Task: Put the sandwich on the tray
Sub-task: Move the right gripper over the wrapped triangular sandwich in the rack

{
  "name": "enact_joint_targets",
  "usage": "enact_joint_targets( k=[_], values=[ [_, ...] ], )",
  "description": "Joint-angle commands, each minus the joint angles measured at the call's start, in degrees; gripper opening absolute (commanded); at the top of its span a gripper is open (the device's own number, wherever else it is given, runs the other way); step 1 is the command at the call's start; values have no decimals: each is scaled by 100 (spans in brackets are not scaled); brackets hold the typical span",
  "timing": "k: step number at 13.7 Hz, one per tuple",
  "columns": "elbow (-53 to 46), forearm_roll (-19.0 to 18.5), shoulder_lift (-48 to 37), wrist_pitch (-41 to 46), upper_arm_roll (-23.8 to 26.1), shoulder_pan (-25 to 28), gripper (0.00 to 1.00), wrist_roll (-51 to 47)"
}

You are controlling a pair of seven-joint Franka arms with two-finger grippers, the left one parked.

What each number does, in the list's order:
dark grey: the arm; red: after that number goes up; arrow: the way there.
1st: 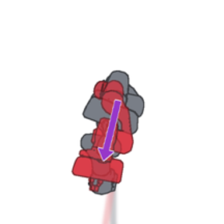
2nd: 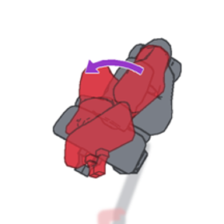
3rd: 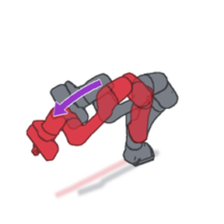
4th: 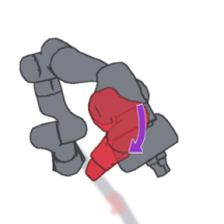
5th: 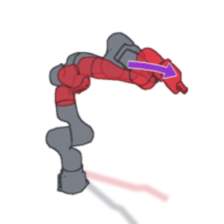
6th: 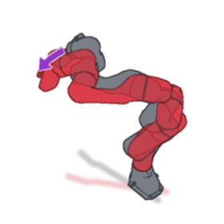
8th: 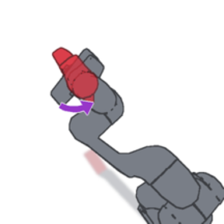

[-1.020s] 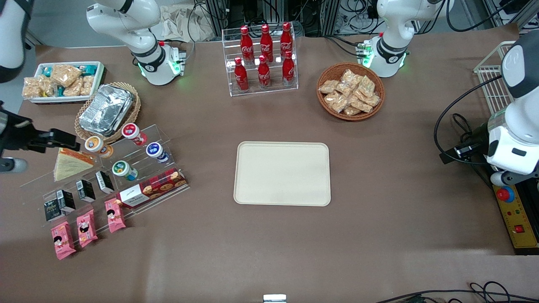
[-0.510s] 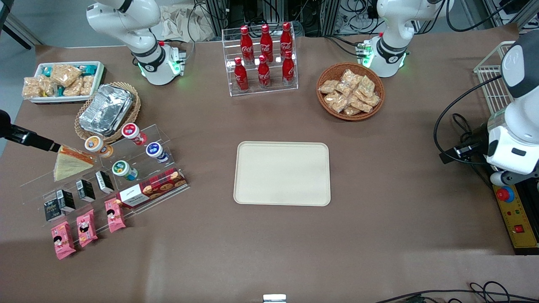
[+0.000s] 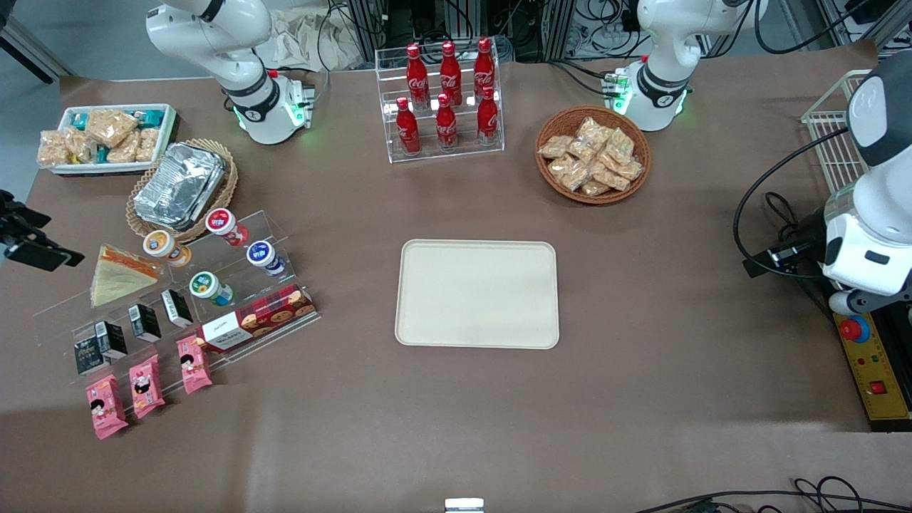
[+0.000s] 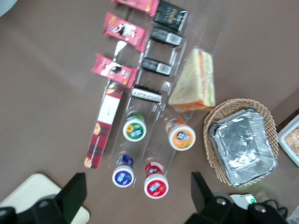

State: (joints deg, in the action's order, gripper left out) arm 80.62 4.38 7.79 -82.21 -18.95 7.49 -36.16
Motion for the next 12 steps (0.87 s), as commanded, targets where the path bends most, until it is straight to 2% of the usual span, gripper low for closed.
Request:
enact_joint_targets(
  k=[1, 4, 7, 9, 12],
  values=[
    [32, 11, 56, -58, -65, -413, 99, -111],
    [487, 2, -39, -391, -65, -687, 99, -120],
    [1165, -7, -339, -805, -65, -705, 99, -154],
    [1280, -16, -339, -867, -56, -670, 99, -163],
    [2060, -25, -549, -1576, -56, -687, 99, -163]
  ],
)
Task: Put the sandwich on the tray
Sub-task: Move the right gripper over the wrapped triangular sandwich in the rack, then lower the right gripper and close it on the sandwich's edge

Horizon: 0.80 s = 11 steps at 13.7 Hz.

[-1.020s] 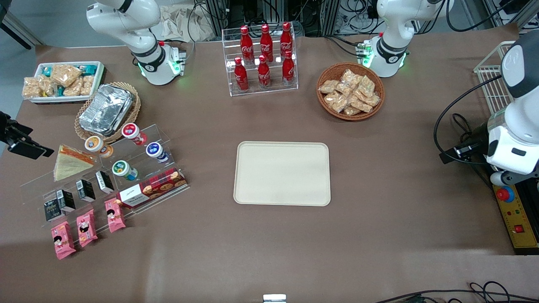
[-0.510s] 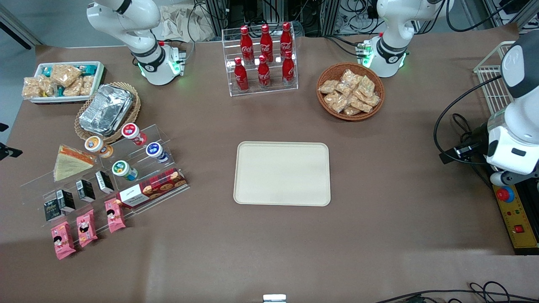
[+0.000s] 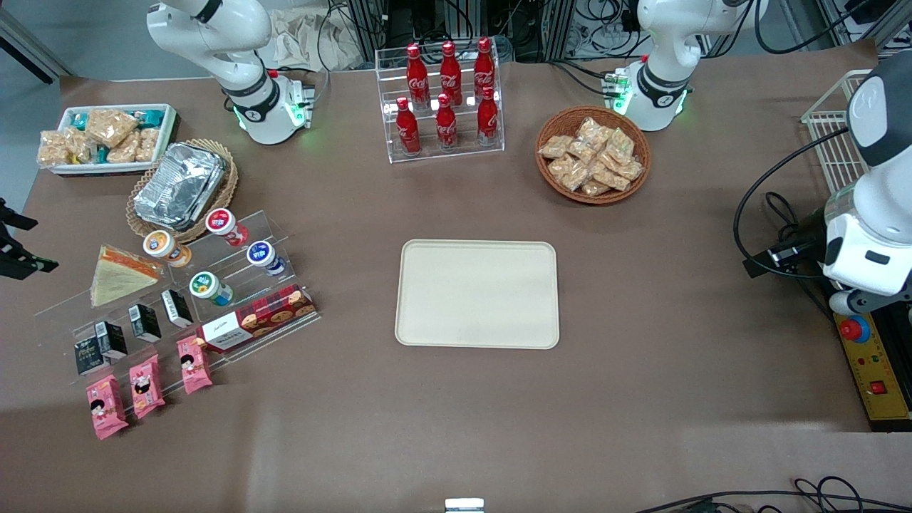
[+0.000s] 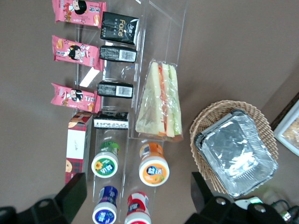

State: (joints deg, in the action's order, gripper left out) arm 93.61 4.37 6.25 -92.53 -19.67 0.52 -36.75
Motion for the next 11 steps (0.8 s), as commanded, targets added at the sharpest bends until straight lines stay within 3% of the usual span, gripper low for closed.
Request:
enact_joint_targets(
  k=[1, 8, 11],
  values=[
    [1034, -15, -466, -694, 8, -8, 99, -113],
    [1571, 11, -335, -1028, -1, -306, 99, -148],
    [1722, 238, -309, -1188, -10, -359, 99, -192]
  ],
)
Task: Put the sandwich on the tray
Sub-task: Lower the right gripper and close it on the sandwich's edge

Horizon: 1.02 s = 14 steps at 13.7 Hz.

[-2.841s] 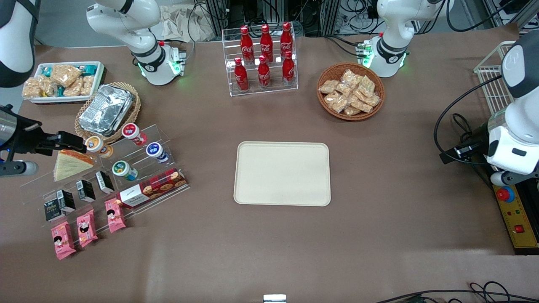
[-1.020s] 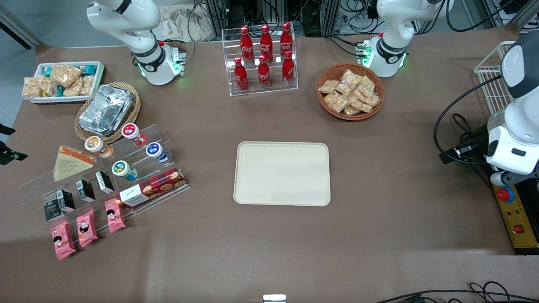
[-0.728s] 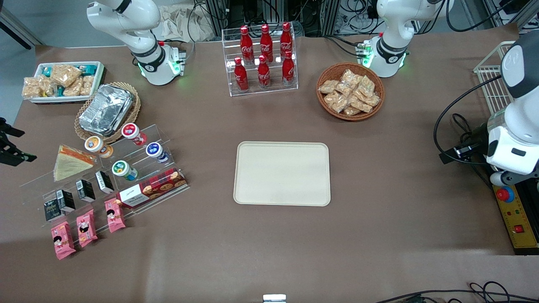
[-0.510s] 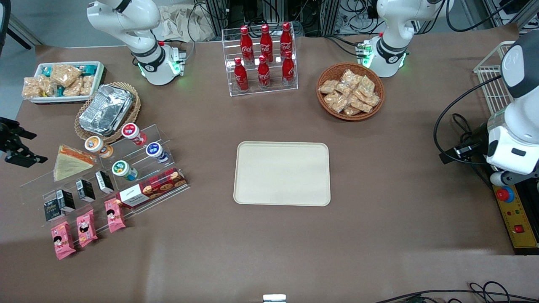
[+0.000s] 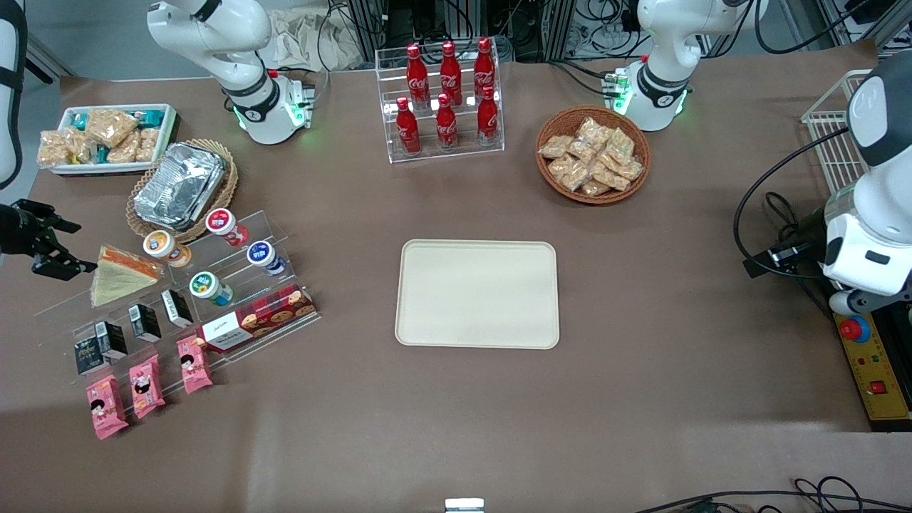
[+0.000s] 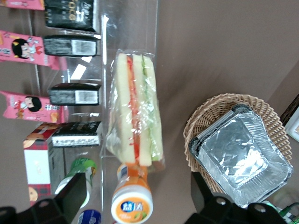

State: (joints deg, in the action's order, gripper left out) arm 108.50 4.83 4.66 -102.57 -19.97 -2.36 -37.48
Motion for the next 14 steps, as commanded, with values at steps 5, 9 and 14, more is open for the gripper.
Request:
enact_joint_targets(
  k=[5, 9, 14],
  values=[
    [355, 220, -106, -685, 11, -151, 99, -119],
    [751, 405, -114, -1097, 11, -151, 99, -110],
    [883, 405, -9, -1318, 11, -151, 99, -49]
  ],
)
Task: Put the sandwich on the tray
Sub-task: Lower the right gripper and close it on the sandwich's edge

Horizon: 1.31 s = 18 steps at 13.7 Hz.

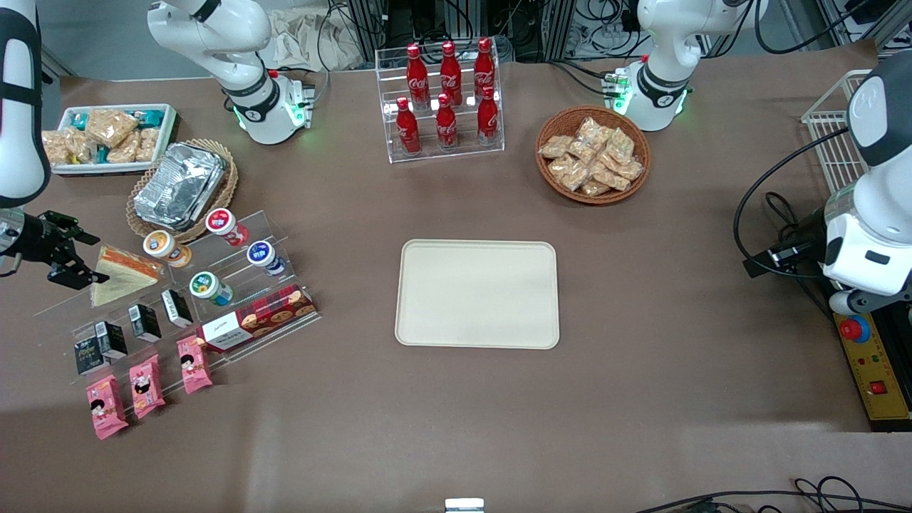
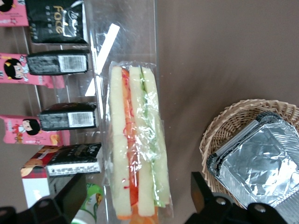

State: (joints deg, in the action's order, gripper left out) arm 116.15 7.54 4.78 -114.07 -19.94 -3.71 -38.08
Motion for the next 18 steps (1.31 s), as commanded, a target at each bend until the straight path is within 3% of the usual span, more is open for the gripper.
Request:
enact_joint_targets(
  k=[1, 8, 9, 10, 11, 18],
  values=[
    [145, 143, -12, -186, 8, -16, 99, 11],
    [233, 187, 172, -572, 17, 45, 97, 20],
    [224, 187, 190, -616, 26, 45, 89, 46],
    [189, 187, 190, -617, 34, 45, 69, 186],
    [163, 196, 190, -617, 43, 54, 58, 335],
    [-346, 196, 445, -556, 43, 45, 38, 1030]
  ],
)
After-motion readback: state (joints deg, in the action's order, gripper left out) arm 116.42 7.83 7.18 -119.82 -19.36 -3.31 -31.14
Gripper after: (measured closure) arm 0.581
